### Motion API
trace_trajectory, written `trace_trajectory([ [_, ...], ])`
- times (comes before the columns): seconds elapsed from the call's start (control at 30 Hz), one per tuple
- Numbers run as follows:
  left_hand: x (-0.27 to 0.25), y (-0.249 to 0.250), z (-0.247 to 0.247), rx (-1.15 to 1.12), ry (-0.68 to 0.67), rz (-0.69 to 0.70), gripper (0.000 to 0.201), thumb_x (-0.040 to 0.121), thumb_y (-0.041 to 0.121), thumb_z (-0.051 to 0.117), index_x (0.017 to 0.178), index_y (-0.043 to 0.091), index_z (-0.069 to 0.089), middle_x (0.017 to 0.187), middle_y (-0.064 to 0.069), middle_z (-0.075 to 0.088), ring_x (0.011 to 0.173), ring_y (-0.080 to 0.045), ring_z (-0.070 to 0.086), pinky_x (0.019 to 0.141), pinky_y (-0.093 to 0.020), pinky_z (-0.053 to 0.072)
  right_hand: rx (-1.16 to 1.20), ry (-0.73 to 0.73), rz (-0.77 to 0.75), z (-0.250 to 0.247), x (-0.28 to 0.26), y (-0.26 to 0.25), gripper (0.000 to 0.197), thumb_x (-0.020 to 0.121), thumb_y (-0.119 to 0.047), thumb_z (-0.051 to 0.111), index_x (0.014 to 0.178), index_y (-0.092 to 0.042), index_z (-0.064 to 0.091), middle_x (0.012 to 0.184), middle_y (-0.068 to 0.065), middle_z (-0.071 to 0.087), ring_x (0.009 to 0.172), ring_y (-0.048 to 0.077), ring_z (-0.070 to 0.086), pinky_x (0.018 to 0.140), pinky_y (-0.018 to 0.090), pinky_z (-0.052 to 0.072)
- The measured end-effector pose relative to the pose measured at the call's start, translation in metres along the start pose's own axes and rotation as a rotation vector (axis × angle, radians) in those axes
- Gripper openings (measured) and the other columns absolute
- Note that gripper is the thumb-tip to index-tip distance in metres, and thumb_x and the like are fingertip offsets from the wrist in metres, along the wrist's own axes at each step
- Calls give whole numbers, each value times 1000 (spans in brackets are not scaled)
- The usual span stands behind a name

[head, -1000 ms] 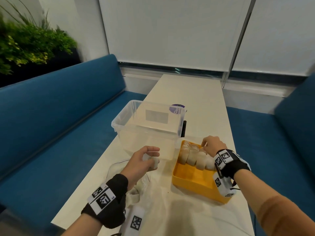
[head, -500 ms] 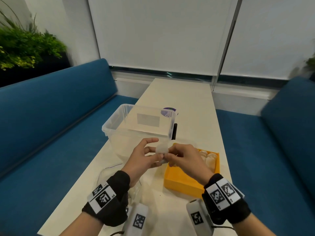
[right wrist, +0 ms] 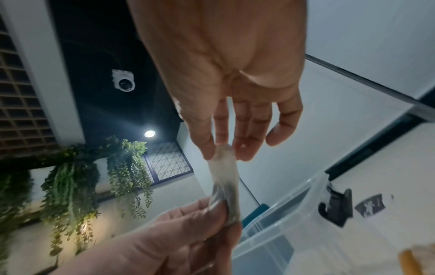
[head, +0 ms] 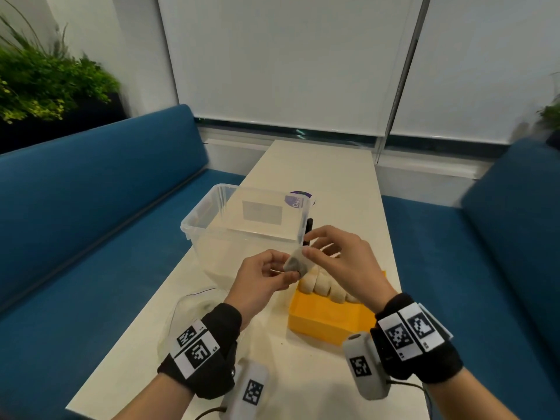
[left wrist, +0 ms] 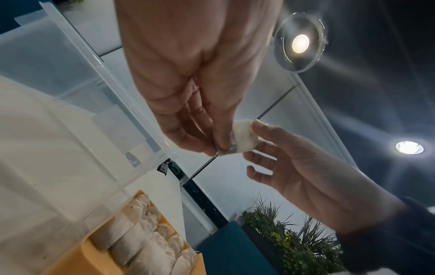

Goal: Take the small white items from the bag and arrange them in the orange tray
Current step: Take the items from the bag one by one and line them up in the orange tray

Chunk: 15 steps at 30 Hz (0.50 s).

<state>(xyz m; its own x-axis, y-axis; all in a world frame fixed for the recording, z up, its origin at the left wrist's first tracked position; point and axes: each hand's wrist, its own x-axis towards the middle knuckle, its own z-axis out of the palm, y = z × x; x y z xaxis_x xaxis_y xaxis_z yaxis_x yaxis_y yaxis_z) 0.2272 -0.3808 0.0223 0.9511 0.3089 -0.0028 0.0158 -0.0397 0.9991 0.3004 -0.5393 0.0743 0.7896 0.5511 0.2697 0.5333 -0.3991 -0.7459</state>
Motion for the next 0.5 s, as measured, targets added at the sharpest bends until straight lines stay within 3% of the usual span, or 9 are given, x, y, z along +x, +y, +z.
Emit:
trace_trajectory([
  [0.13,-1,-2,5,2,-7,-8,23,84,5,71,103,16,68,100,-5,73,96,-20,69,76,-24,57,-80,-29,-62,-13,6,-2,7,85,-23,68,90,-21,72,85,-6,70,82,12,61,73,23,50],
  [0.27,-3,-4,6,75,-7,-50,32,88,11,68,117,24,61,114,6,65,100,-17,66,73,-20,53,-111,-29,-55,-25,12,7,10,86,-18,67,92,-19,74,89,-2,71,84,15,62,79,31,52],
  [0.33,-4,-6,3,99,17,-73,30,89,13,66,117,25,61,114,6,64,100,-17,65,73,-21,52,-159,-35,-46,-32,16,15,13,88,-15,64,96,-17,74,94,0,71,86,16,61,83,33,52],
  [0.5,-12,-16,-11,108,79,-108,24,89,7,64,108,21,66,108,1,67,91,-16,67,72,-24,52,-303,-75,50,-41,27,46,17,90,-10,60,101,-11,72,100,2,69,85,12,56,80,23,44],
])
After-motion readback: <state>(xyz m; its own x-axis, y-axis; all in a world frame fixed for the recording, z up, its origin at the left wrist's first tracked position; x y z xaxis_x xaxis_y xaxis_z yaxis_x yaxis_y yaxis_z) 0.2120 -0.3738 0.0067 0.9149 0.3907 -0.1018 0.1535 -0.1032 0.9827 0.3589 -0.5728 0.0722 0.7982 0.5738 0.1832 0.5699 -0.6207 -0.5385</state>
